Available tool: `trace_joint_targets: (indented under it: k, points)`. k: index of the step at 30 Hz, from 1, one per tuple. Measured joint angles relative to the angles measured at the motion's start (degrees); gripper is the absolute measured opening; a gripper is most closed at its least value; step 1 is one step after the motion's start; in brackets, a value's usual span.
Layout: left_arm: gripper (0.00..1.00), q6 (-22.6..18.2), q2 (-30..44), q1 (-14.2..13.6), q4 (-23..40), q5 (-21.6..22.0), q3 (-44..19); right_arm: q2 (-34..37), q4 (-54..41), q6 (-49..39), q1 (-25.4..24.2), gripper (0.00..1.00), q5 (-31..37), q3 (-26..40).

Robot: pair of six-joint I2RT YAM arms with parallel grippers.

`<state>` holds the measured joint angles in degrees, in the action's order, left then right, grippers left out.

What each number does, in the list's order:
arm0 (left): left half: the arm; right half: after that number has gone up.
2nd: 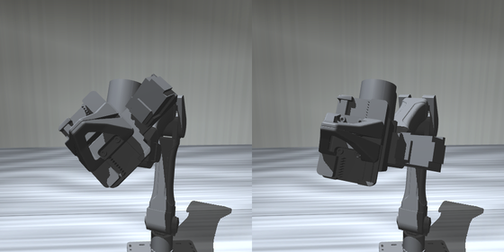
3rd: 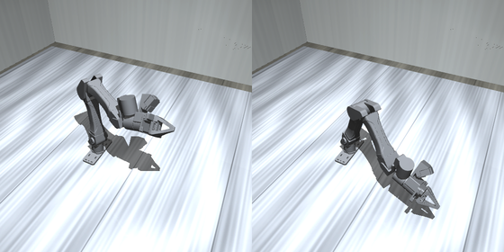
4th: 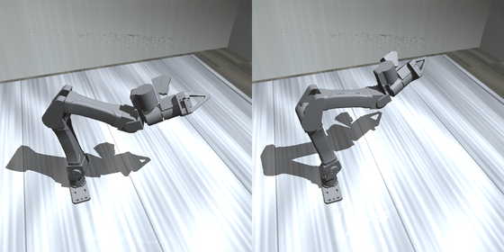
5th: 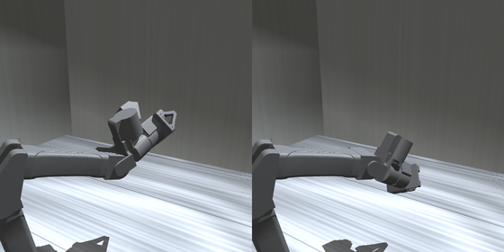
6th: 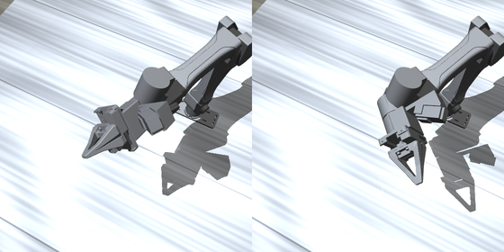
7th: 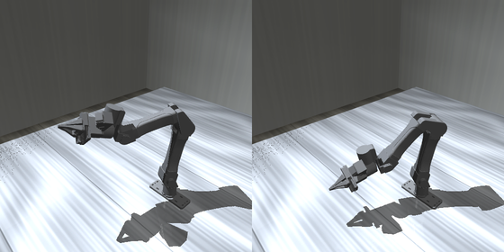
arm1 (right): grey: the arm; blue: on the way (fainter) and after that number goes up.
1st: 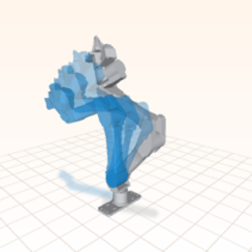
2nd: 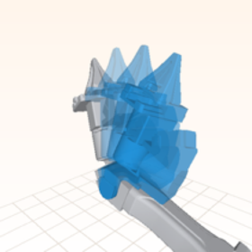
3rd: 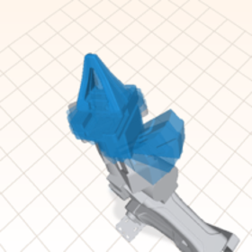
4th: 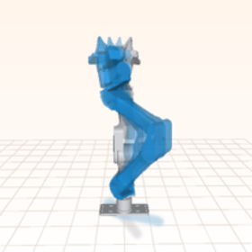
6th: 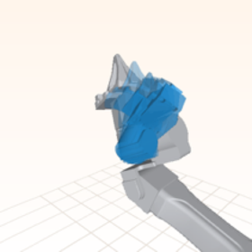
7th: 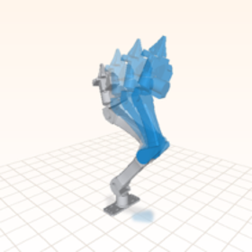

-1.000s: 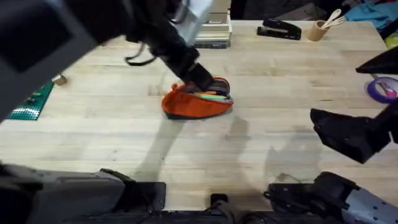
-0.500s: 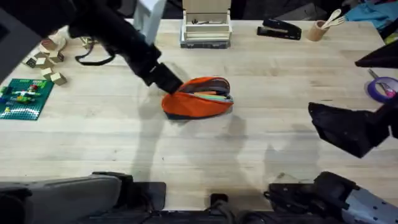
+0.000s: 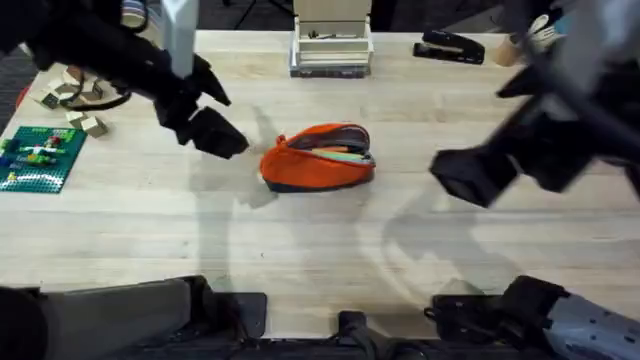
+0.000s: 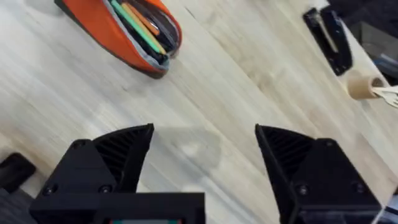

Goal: Unzip the bag, pick up the pens from the table one at a time and place them inside, then zip the bag closed.

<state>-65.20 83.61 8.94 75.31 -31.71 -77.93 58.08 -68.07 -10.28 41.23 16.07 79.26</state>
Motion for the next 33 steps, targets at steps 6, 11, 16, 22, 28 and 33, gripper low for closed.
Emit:
trace_joint_targets:
  k: [6, 11, 16, 22, 28, 33]
  points:
    - [0.995, -1.71, -0.01, 4.53, 0.01, -0.22, 0.0, 5.54, 4.69, -0.35, -0.33, 0.995, -2.97, 0.0]
    - [0.995, -2.11, -0.02, 5.63, 0.2, -0.22, 0.0, 8.23, 8.61, -2.27, -6.3, 0.995, -11.5, 0.0]
    - [0.995, -2.13, 0.0, 5.63, 0.17, -0.24, 0.0, 10.43, 12.45, -3.75, -15.43, 0.995, -23.79, 0.0]
    - [0.995, -2.13, -0.02, 5.63, 0.13, -0.23, 0.0, 14.26, 15.15, -4.29, -18.97, 0.996, -35.95, 0.0]
    - [0.995, -2.13, -0.01, 5.63, 0.13, -0.21, 0.0, 20.23, 15.59, -2.77, -18.97, 0.997, -47.93, -0.05]
    - [0.995, -2.13, 0.0, 5.63, 0.17, 0.01, 0.0, 22.07, 19.41, -0.42, -18.87, 0.996, -50.82, -0.09]
